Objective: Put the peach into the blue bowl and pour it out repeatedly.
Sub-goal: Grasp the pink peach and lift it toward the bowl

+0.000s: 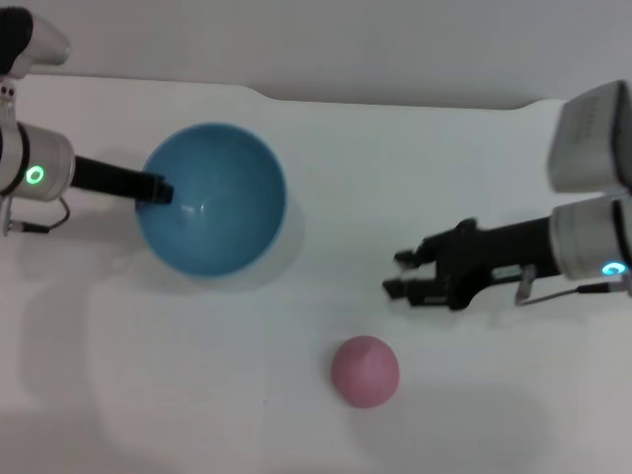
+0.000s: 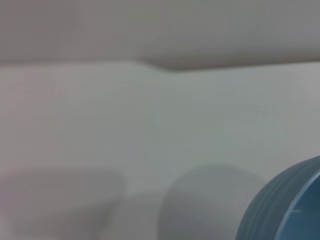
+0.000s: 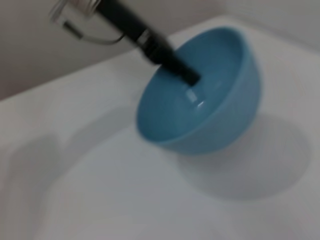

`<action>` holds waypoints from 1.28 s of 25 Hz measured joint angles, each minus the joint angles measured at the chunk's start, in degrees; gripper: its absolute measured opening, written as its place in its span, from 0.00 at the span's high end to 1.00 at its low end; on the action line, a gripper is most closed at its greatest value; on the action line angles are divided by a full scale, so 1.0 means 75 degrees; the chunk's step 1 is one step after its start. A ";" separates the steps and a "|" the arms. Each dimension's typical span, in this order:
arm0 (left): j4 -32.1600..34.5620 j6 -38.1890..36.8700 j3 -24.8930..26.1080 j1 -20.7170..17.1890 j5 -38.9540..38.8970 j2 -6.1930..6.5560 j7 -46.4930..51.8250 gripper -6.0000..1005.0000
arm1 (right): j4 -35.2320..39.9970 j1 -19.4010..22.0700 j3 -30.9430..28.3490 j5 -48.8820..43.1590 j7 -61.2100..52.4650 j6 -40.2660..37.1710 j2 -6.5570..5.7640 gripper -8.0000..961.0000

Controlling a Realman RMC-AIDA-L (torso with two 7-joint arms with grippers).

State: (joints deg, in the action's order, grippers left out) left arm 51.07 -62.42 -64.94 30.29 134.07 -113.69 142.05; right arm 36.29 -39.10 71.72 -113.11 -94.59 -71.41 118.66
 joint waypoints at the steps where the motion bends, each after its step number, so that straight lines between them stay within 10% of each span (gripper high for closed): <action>1: -0.0001 -0.0044 0.0017 -0.0030 0.0138 -0.0017 0.0187 0.99 | -0.0020 -0.0077 0.0257 -0.0008 -0.0138 -0.0001 0.0011 0.55; 13: 0.0034 -0.0397 0.0059 -0.0100 0.0357 -0.0444 0.0495 0.99 | 0.0004 -0.0162 0.2111 0.0101 -0.0797 0.0055 0.0098 0.55; 25: 0.0047 -0.0886 0.0312 -0.0105 0.0359 -0.0340 0.1175 0.99 | -0.0207 -0.0095 0.4770 0.1274 -0.0879 0.2224 0.0136 0.60; 32: 0.0057 -0.0974 0.0406 -0.0094 0.0358 -0.0387 0.1183 0.99 | -0.0114 0.0041 0.4820 0.1585 -0.0901 0.2480 0.0070 0.68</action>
State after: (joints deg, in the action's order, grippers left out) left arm 51.50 -69.73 -61.90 29.58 136.76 -116.59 150.92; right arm 35.44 -38.79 107.88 -101.22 -101.35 -52.80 119.18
